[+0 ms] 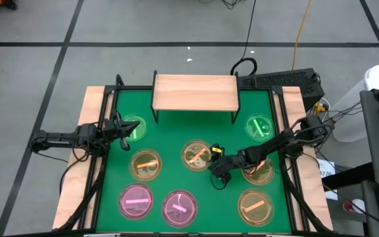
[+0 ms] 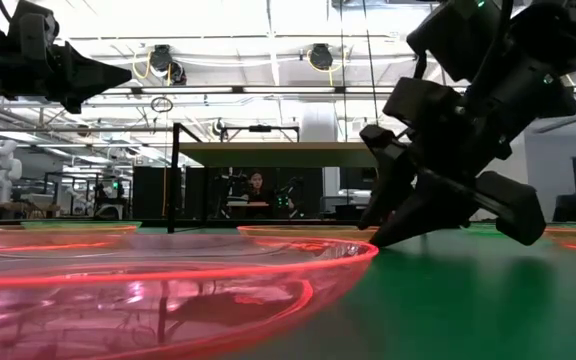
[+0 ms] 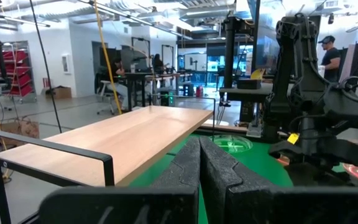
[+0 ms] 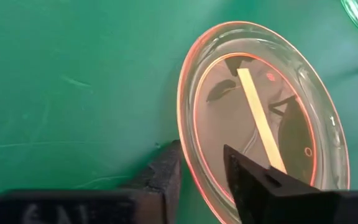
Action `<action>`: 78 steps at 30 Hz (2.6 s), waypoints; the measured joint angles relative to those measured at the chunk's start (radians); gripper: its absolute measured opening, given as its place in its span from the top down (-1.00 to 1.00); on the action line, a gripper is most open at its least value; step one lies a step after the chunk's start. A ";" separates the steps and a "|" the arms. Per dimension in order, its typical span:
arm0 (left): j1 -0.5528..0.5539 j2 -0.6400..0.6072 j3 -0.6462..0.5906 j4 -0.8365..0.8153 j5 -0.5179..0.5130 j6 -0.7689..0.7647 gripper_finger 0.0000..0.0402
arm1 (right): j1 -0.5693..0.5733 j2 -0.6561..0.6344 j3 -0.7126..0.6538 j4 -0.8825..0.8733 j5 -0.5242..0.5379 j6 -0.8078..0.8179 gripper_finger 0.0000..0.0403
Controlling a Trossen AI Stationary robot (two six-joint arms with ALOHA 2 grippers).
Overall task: Place and stack plates onto a shelf
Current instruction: Put the orange plate on the shelf
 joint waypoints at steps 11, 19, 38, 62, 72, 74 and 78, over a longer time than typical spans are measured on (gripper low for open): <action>0.000 0.000 0.000 0.000 0.000 0.000 0.99 | 0.000 -0.085 -0.003 -0.014 -0.052 -0.026 0.99; 0.000 0.000 0.000 0.001 0.000 0.000 0.99 | 0.012 -0.395 -0.003 -0.009 -0.046 -0.111 1.00; 0.000 0.000 0.000 0.000 0.000 0.000 0.99 | -0.458 -0.711 0.120 -0.302 -0.009 -0.263 1.00; 0.000 0.000 0.000 0.000 0.000 0.000 0.99 | -0.646 -0.373 0.195 -0.344 -0.103 -0.182 1.00; 0.000 0.000 0.000 0.000 0.000 0.000 0.99 | -0.648 -0.388 0.195 -0.338 -0.106 -0.182 0.88; 0.000 0.000 0.000 0.000 0.000 0.000 0.99 | -0.642 -0.403 0.195 -0.346 -0.106 -0.196 0.81; 0.000 0.000 0.000 0.000 0.000 0.000 0.99 | -0.609 -0.468 0.195 -0.368 -0.105 -0.212 0.68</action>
